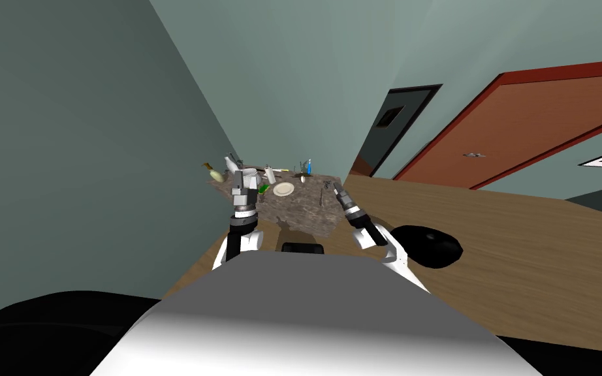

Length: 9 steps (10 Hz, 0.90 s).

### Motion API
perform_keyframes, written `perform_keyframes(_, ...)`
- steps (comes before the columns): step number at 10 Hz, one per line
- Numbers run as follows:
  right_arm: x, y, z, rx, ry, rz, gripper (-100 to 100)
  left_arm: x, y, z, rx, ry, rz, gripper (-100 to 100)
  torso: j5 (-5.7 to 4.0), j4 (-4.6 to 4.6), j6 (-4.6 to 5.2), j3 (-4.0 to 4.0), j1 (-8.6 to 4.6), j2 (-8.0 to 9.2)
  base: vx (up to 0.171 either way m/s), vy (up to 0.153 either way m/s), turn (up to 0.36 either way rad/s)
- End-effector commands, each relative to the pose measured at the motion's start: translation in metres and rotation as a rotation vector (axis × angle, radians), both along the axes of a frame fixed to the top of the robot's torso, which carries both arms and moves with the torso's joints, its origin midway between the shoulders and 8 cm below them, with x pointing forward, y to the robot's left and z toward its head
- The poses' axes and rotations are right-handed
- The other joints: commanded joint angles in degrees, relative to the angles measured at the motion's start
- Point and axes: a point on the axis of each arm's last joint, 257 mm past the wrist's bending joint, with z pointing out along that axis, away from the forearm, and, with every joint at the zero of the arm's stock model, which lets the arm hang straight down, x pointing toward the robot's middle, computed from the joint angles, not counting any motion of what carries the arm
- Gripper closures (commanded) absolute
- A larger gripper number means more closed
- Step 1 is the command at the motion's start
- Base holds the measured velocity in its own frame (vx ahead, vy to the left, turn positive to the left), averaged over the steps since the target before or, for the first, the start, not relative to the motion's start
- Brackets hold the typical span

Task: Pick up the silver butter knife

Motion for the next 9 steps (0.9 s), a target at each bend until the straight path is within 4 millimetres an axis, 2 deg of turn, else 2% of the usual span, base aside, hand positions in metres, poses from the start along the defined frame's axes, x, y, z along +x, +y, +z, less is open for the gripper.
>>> perform_keyframes(1,0.010,-0.003,-0.020,-0.065,0.055,-0.002,-100,0.000,0.000,0.000,0.000,0.000,0.000,0,0.00,0.00,0.00,0.00,0.00,0.00,-0.029,0.127,0.040)
perform_keyframes(2,0.011,-0.005,-0.023,-0.071,0.066,-0.006,-100,0.000,0.000,0.000,0.000,0.000,0.000,0,0.02,0.01,0.00,0.02,0.09,0.05,-0.017,0.100,0.004)
perform_keyframes(4,0.024,-0.015,-0.051,-0.160,0.140,-0.017,-100,0.000,0.000,0.000,0.000,0.000,0.000,0,0.00,0.00,0.00,-0.01,0.01,-0.02,0.002,0.109,0.052)
perform_keyframes(5,0.025,-0.018,-0.055,-0.172,0.155,-0.022,-100,0.000,0.000,0.000,0.000,0.000,0.000,0,0.02,-0.01,-0.01,-0.04,0.07,-0.06,-0.002,0.095,0.017)
perform_keyframes(7,0.037,-0.036,-0.086,-0.267,0.240,-0.047,-100,0.000,0.000,0.000,0.000,0.000,0.000,0,0.00,0.00,0.00,-0.01,0.00,-0.02,-0.014,0.114,0.054)
perform_keyframes(8,0.037,-0.039,-0.089,-0.278,0.249,-0.051,-100,0.000,0.000,0.000,0.000,0.000,0.000,0,0.02,0.00,0.01,0.01,0.09,0.02,-0.009,0.088,0.042)
perform_keyframes(9,0.042,-0.052,-0.104,-0.330,0.291,-0.066,-100,0.000,0.000,0.000,0.000,0.000,0.000,0,0.01,0.00,0.02,0.01,-0.04,0.01,0.007,0.061,0.071)
